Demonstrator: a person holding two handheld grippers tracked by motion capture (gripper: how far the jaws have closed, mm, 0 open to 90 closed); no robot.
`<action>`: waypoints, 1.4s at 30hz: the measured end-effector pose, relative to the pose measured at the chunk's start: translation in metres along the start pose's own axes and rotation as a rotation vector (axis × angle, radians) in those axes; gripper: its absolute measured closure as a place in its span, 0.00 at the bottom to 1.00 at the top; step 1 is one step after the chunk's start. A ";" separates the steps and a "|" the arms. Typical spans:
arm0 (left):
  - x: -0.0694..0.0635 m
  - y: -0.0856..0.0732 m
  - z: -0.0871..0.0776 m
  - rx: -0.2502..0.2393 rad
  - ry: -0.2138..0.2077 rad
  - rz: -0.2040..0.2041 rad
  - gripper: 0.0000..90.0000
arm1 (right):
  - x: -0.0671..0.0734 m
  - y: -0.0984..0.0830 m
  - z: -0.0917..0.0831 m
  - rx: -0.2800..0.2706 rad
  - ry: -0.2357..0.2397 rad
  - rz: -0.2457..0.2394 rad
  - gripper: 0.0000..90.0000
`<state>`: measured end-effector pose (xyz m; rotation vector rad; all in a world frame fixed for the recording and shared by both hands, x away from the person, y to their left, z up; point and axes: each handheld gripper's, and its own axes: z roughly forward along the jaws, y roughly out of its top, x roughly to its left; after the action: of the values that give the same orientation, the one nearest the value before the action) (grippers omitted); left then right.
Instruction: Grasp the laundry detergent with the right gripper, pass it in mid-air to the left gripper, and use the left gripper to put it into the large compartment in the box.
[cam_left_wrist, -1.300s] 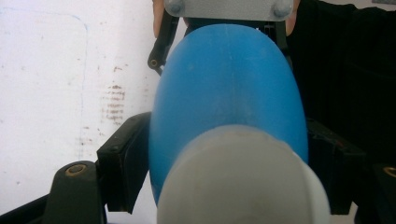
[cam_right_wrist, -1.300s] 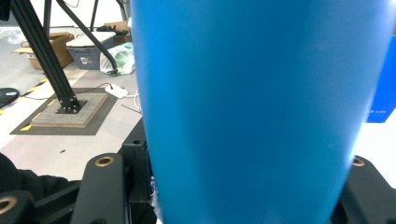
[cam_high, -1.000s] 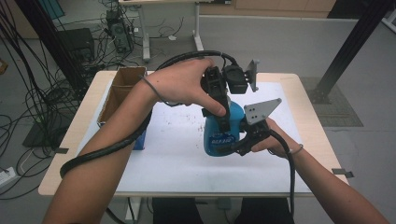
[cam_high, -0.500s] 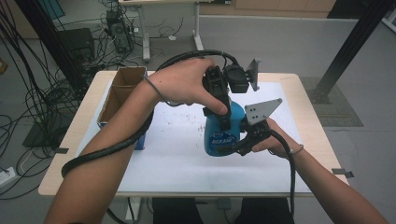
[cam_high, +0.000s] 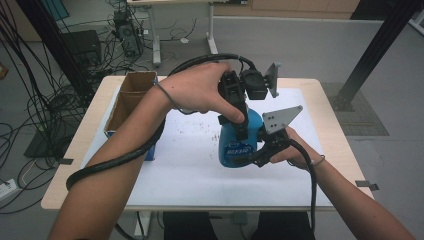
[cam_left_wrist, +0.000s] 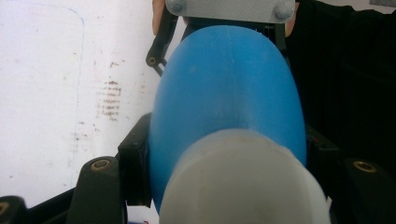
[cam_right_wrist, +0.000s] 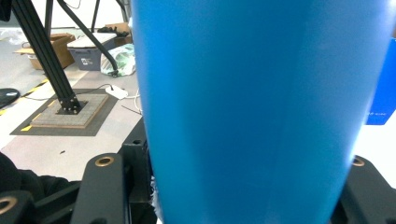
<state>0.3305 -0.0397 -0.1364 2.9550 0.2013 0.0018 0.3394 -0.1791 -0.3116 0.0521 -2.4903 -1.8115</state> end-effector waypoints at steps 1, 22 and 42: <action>0.000 0.000 0.000 0.002 0.001 0.001 0.41 | 0.000 0.000 0.000 0.000 0.000 -0.001 0.45; 0.002 -0.002 0.002 0.001 -0.005 -0.010 0.41 | -0.002 -0.001 0.002 0.002 0.003 0.002 0.45; 0.003 -0.002 0.001 -0.004 -0.002 -0.016 0.41 | -0.003 -0.001 0.001 0.001 0.003 0.001 0.45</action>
<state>0.3329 -0.0374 -0.1380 2.9497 0.2241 -0.0033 0.3420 -0.1778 -0.3127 0.0542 -2.4882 -1.8089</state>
